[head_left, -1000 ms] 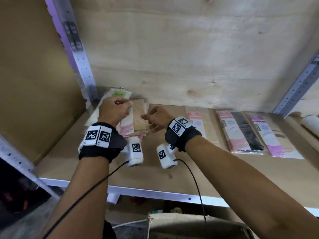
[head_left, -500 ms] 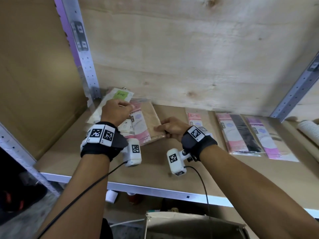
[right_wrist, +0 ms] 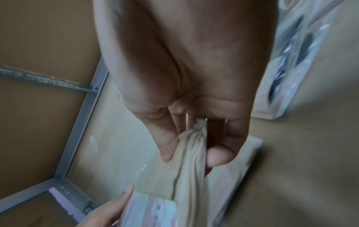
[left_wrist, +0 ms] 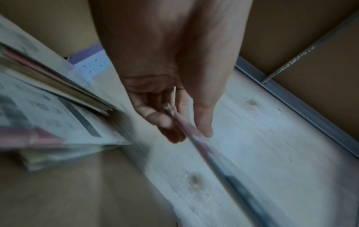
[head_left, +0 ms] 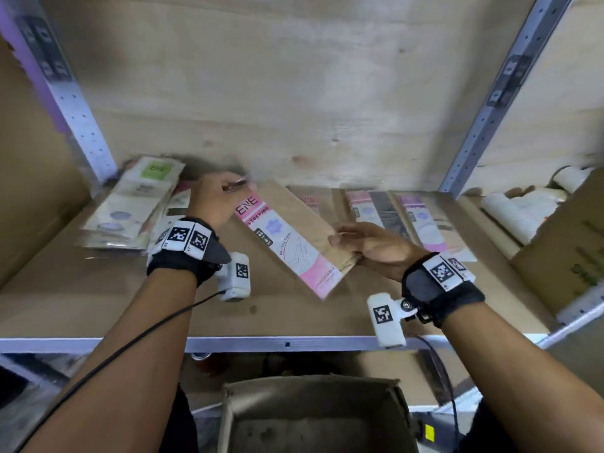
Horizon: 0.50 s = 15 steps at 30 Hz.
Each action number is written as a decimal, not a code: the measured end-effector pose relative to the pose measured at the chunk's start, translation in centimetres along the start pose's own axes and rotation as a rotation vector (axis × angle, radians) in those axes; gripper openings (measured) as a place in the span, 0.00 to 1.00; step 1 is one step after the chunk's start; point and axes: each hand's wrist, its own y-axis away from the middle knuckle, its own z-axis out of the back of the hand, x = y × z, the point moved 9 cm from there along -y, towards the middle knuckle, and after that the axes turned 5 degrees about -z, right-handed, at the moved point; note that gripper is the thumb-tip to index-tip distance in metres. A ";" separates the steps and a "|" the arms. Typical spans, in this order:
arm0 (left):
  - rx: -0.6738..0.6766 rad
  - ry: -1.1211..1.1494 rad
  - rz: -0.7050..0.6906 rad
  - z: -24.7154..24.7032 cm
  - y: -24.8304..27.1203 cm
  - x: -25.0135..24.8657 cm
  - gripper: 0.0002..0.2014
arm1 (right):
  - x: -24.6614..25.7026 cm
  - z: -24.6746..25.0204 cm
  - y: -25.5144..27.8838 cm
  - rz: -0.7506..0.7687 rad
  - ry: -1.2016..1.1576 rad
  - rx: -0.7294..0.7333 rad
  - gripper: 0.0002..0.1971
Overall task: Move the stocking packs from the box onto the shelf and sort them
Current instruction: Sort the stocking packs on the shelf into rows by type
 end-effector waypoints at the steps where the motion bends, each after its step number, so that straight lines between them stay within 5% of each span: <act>1: 0.005 0.000 -0.012 -0.7 -0.1 -0.3 0.14 | -0.6 0.6 0.4 -0.005 -0.017 -0.002 0.16; 5: 0.020 -0.046 -0.047 -2.4 -0.5 -0.9 0.07 | -1.1 1.8 1.4 0.019 0.058 -0.015 0.14; 10: 0.169 -0.132 -0.017 -5.5 -0.5 -1.0 0.17 | -1.5 3.5 2.3 0.070 0.090 -0.027 0.15; 15: 0.103 -0.225 -0.116 -6.2 -0.4 -2.7 0.25 | -1.9 5.1 3.3 0.090 0.080 -0.029 0.16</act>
